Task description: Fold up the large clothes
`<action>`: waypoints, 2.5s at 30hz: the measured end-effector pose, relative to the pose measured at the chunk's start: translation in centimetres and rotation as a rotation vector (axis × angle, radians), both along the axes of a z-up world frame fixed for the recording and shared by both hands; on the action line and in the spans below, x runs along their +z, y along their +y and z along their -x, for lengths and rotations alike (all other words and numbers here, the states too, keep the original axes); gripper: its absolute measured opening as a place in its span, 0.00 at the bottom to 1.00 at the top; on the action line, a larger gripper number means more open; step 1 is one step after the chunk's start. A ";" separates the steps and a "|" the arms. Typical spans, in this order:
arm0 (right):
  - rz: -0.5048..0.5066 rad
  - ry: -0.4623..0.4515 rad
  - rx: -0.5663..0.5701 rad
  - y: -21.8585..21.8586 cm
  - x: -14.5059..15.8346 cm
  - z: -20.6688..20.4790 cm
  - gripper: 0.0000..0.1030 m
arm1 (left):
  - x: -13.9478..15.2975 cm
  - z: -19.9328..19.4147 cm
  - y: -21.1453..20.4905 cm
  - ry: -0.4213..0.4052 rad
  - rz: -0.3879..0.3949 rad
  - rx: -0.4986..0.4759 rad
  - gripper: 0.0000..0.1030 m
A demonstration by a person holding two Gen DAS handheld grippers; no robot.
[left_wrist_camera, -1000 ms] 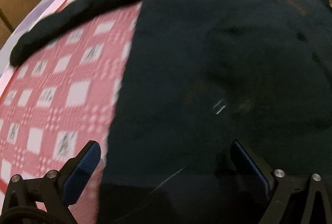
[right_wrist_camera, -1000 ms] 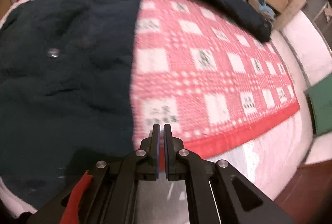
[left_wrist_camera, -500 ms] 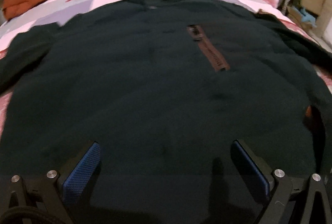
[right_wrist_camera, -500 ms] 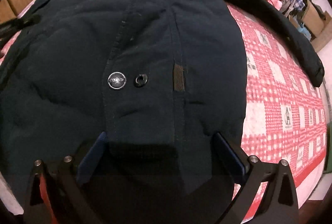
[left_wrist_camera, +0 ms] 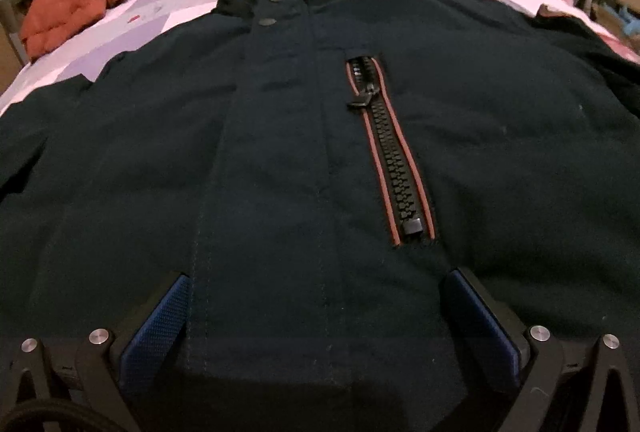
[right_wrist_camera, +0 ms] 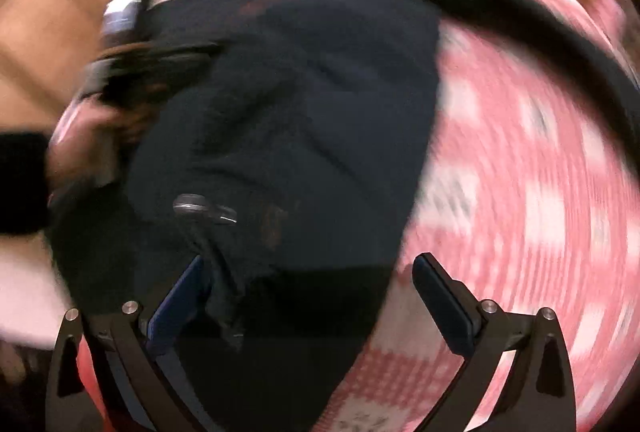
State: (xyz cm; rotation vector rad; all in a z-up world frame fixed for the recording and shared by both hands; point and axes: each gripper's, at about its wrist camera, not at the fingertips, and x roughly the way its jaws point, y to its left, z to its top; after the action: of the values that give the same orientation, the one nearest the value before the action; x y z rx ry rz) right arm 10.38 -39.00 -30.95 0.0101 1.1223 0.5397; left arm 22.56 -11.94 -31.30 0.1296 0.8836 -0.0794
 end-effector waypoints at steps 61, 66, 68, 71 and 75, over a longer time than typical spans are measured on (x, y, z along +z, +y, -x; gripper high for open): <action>-0.585 0.091 -1.676 -36.9 -4.7 -8.6 0.87 | -0.6 -0.7 -1.0 -0.027 -0.078 0.009 1.00; -0.615 -0.051 -1.710 -38.9 -3.0 -8.5 0.19 | -0.6 -0.7 -1.1 -0.026 -0.076 0.008 1.00; -0.572 -0.079 -1.677 -39.6 -1.9 -8.6 0.16 | -0.6 -0.7 -1.0 -0.025 -0.073 0.007 1.00; -0.433 -0.127 -1.597 -39.3 0.6 -9.3 0.16 | -0.7 -0.7 -1.0 -0.024 -0.073 0.007 1.00; -0.209 -0.177 -1.453 -36.2 4.4 -10.8 0.15 | -0.7 -1.0 -0.8 -0.014 -0.060 0.007 1.00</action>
State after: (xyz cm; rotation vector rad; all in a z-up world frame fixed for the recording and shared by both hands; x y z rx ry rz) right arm 21.15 -75.18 -26.58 0.8725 0.6319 -0.6427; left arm 23.52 -12.73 -31.96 0.1828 0.8729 -0.0455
